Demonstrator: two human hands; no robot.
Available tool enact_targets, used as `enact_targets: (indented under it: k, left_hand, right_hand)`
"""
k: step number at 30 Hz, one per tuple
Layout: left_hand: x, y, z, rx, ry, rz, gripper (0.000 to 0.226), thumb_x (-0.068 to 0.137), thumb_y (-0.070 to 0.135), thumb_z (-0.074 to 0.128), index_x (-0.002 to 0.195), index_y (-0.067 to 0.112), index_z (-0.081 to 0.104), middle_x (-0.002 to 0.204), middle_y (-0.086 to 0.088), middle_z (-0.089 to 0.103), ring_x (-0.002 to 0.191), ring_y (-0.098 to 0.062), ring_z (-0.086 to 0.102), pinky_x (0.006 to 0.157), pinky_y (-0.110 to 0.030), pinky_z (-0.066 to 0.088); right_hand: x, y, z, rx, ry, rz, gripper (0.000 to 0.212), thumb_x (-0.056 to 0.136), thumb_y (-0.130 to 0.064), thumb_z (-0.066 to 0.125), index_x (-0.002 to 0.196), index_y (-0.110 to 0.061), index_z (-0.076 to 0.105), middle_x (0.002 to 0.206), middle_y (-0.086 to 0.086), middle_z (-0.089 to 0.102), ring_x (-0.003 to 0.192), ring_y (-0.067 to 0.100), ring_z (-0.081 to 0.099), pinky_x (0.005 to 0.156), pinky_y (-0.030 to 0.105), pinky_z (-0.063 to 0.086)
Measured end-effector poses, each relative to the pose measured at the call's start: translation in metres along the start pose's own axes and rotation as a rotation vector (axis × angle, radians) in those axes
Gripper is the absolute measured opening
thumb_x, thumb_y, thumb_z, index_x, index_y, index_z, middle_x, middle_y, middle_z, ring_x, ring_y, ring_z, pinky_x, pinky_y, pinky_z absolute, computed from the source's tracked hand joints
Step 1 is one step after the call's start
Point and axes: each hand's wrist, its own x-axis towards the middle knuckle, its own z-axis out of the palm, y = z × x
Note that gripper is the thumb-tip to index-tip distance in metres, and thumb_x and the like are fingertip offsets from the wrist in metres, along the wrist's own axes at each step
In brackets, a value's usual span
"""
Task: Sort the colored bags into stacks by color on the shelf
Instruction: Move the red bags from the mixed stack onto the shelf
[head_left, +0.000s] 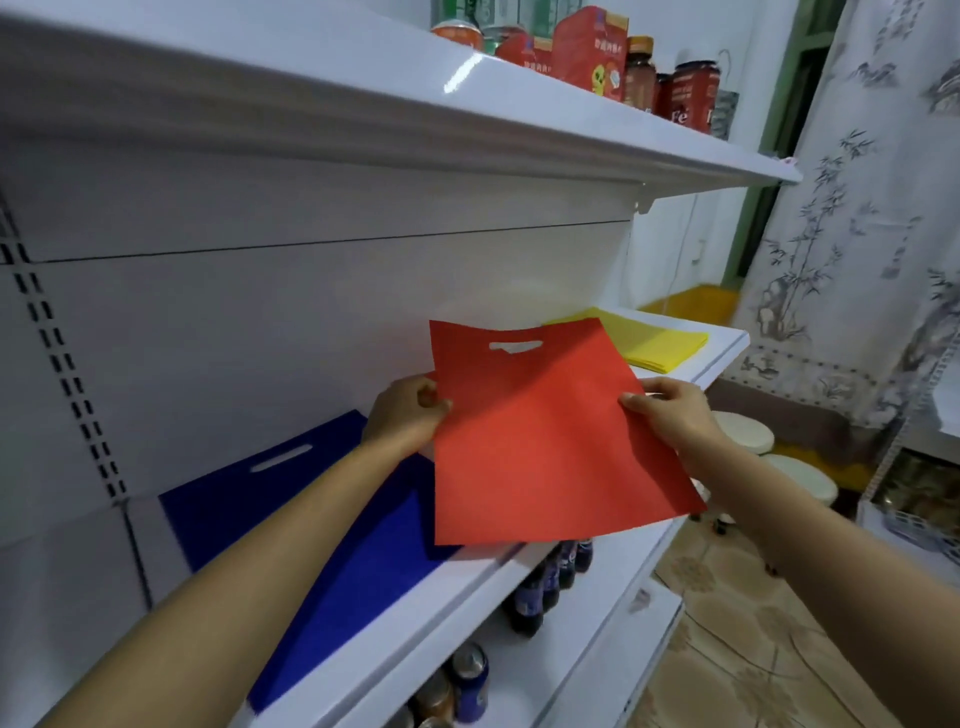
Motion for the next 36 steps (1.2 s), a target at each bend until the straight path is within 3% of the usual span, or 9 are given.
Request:
enact_targets:
  k: [2, 5, 7, 12, 17, 22, 26, 32, 36]
  left_hand:
    - [0.013, -0.002, 0.003, -0.003, 0.02, -0.008, 0.03, 0.095, 0.028, 0.056, 0.121, 0.011, 0.06, 0.114, -0.004, 0.063, 0.1, -0.022, 0.063, 0.093, -0.036, 0.05]
    - [0.031, -0.004, 0.009, -0.002, 0.055, -0.026, 0.017, 0.098, 0.025, 0.052, 0.094, 0.013, 0.064, 0.091, -0.001, 0.065, 0.072, -0.016, 0.063, 0.077, -0.031, 0.05]
    - [0.045, -0.006, 0.014, 0.007, 0.08, -0.035, 0.022, 0.098, 0.025, 0.051, 0.097, 0.009, 0.067, 0.102, -0.002, 0.067, 0.065, -0.01, 0.06, 0.074, -0.027, 0.048]
    - [0.074, -0.013, 0.032, 0.059, 0.124, -0.123, 0.031, 0.096, 0.027, 0.055, 0.113, 0.004, 0.067, 0.123, -0.011, 0.064, 0.103, -0.025, 0.063, 0.087, -0.029, 0.047]
    - [0.088, -0.016, 0.065, 0.012, 0.234, -0.271, 0.036, 0.094, 0.026, 0.06, 0.125, 0.008, 0.059, 0.116, -0.006, 0.065, 0.098, -0.022, 0.063, 0.094, -0.04, 0.05]
    - [0.091, -0.018, 0.099, 0.117, 0.324, -0.432, 0.029, 0.096, 0.028, 0.055, 0.122, 0.016, 0.061, 0.118, -0.003, 0.064, 0.096, -0.014, 0.057, 0.082, -0.024, 0.043]
    - [0.085, -0.021, 0.122, 0.184, 0.459, -0.553, 0.034, 0.095, 0.039, 0.052, 0.125, 0.025, 0.056, 0.119, 0.002, 0.063, 0.095, -0.014, 0.056, 0.078, -0.026, 0.044]
    - [0.083, -0.019, 0.135, 0.277, 0.571, -0.565, 0.033, 0.092, 0.042, 0.057, 0.119, 0.025, 0.064, 0.117, 0.001, 0.066, 0.106, -0.019, 0.061, 0.092, -0.032, 0.048]
    - [0.083, -0.021, 0.136, 0.277, 0.592, -0.548, 0.033, 0.089, 0.036, 0.063, 0.119, 0.023, 0.066, 0.116, 0.002, 0.067, 0.104, -0.017, 0.062, 0.089, -0.027, 0.048]
  right_hand:
    - [0.024, -0.001, 0.004, 0.004, -0.004, -0.011, 0.01, 0.087, -0.01, 0.068, 0.096, -0.013, 0.066, 0.077, 0.005, 0.064, 0.059, 0.016, 0.058, 0.057, 0.025, 0.048]
    - [0.062, 0.003, 0.013, 0.03, -0.049, -0.021, 0.013, 0.086, -0.008, 0.068, 0.099, -0.013, 0.068, 0.078, 0.006, 0.065, 0.059, 0.016, 0.059, 0.061, 0.026, 0.05]
    - [0.091, 0.008, 0.018, 0.026, -0.103, -0.032, 0.012, 0.087, -0.007, 0.066, 0.098, -0.012, 0.068, 0.075, 0.004, 0.065, 0.052, 0.011, 0.061, 0.055, 0.022, 0.051]
    - [0.163, 0.018, 0.028, -0.055, -0.257, -0.038, 0.014, 0.087, -0.006, 0.066, 0.077, -0.014, 0.065, 0.057, -0.001, 0.061, 0.034, 0.001, 0.052, 0.037, 0.013, 0.04]
    - [0.23, 0.033, 0.04, -0.157, -0.42, -0.082, 0.007, 0.085, -0.006, 0.069, 0.086, -0.011, 0.065, 0.056, 0.0, 0.058, 0.034, 0.002, 0.05, 0.034, 0.012, 0.037]
    - [0.282, 0.071, 0.061, -0.342, -0.568, -0.202, 0.019, 0.083, -0.018, 0.074, 0.098, -0.007, 0.072, 0.066, -0.002, 0.06, 0.053, 0.008, 0.054, 0.044, 0.014, 0.038]
    - [0.302, 0.092, 0.065, -0.424, -0.664, -0.301, 0.023, 0.082, -0.025, 0.075, 0.101, -0.013, 0.072, 0.083, 0.001, 0.065, 0.078, 0.016, 0.061, 0.067, 0.023, 0.044]
    - [0.31, 0.111, 0.067, -0.398, -0.611, -0.4, 0.023, 0.078, -0.039, 0.075, 0.096, -0.025, 0.071, 0.084, -0.003, 0.067, 0.083, 0.016, 0.063, 0.073, 0.03, 0.049]
    - [0.312, 0.116, 0.068, -0.377, -0.622, -0.433, 0.019, 0.079, -0.039, 0.074, 0.093, -0.028, 0.072, 0.084, -0.006, 0.066, 0.083, 0.013, 0.061, 0.069, 0.027, 0.044]
